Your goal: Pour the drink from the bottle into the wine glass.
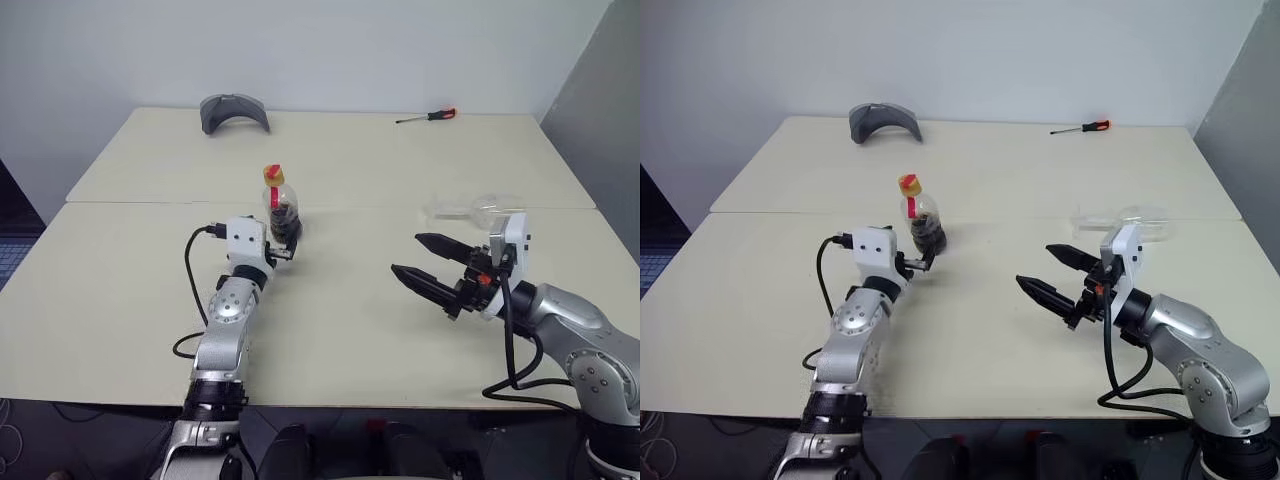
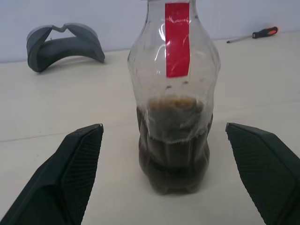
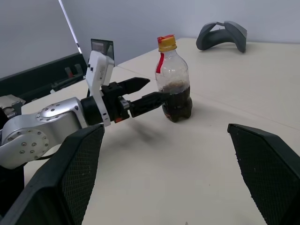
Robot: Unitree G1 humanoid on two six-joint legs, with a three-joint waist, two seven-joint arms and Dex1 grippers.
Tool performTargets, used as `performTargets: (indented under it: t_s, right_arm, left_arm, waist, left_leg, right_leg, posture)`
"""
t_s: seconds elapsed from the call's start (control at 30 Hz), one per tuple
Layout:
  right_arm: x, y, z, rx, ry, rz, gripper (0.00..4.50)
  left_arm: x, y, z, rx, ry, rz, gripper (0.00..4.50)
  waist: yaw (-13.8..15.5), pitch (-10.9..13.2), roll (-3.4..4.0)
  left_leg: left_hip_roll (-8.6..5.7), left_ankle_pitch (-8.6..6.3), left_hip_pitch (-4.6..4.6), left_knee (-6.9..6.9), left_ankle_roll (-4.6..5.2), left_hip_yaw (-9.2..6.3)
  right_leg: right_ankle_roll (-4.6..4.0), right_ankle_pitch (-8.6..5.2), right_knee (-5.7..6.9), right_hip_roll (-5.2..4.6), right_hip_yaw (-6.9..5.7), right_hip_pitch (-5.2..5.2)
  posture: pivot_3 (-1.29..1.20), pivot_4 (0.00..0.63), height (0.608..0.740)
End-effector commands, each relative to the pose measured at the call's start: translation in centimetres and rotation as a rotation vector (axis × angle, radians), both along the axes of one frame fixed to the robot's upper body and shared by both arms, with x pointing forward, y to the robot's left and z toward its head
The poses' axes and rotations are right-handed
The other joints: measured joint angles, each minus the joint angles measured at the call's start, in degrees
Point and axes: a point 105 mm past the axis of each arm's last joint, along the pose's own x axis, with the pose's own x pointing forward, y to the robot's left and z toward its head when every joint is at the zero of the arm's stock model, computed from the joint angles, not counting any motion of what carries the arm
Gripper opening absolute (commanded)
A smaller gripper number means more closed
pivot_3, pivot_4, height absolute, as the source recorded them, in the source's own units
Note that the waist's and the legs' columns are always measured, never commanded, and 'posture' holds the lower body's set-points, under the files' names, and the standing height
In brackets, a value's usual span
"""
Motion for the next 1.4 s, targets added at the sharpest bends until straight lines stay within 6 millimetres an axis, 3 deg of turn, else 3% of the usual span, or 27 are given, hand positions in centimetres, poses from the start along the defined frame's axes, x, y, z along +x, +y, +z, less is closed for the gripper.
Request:
performTargets:
  t_s: [0.03, 0.17, 1.0, 1.1, 1.3, 1.4]
  right_arm:
    - [-0.2, 0.1, 0.8, 0.006, -0.05, 0.0, 4.5]
    - [-0.1, 0.1, 1.0, 0.009, -0.055, -0.005, 4.5]
    - [-0.2, 0.5, 1.6, 0.014, -0.065, -0.025, 4.5]
    - [-0.2, 0.5, 1.6, 0.016, -0.066, -0.029, 4.5]
    - [-0.1, 0.5, 1.6, 0.017, -0.066, -0.034, 4.5]
    - [0.0, 0.5, 1.5, 0.018, -0.063, -0.037, 4.5]
  left_arm:
    - [0.5, -0.4, 1.1, -0.002, -0.059, -0.002, 4.49]
    - [1.4, -1.1, 1.1, -0.016, -0.063, -0.02, 4.49]
    - [5.3, -0.6, 0.5, -0.03, -0.097, 0.012, 4.49]
    - [5.4, -0.8, 0.5, -0.037, -0.099, -0.002, 3.88]
    - [5.5, -0.9, 0.4, -0.057, -0.098, -0.017, 2.25]
    - [5.4, -0.8, 0.4, -0.057, -0.1, -0.012, 1.84]
  waist:
    - [-0.1, 0.0, 0.0]
    - [0.0, 0.0, 0.0]
    - [-0.1, 0.0, -0.05]
    - [-0.1, 0.0, -0.06]
    - [-0.1, 0.0, -0.06]
    - [-0.1, 0.0, -0.06]
  left_leg:
    - [0.0, 0.0, 0.0, -0.01, 0.0, 0.02]
    - [0.0, 0.01, 0.0, -0.01, -0.01, 0.0]
    - [-0.01, 0.05, -0.05, -0.01, -0.1, 0.02]
    - [-0.01, 0.06, -0.06, -0.01, -0.11, 0.02]
    - [-0.01, 0.07, -0.06, -0.01, -0.12, 0.01]
    - [-0.01, 0.09, -0.06, -0.01, -0.15, 0.01]
  right_leg:
    - [0.0, 0.0, -0.01, 0.0, 0.02, 0.0]
    - [0.0, 0.0, 0.0, 0.0, 0.0, -0.02]
    - [0.01, 0.0, -0.02, 0.0, -0.03, -0.07]
    - [0.01, 0.0, -0.01, -0.01, -0.04, -0.08]
    - [0.01, 0.0, 0.0, -0.01, -0.04, -0.08]
    - [0.01, 0.0, -0.01, -0.01, -0.04, -0.08]
  posture:
    - [0.0, 0.15, 0.74]
    - [0.0, 0.15, 0.74]
    - [0.0, 0.15, 0.74]
    - [0.0, 0.15, 0.74]
    - [0.0, 0.15, 0.74]
    - [0.0, 0.15, 0.74]
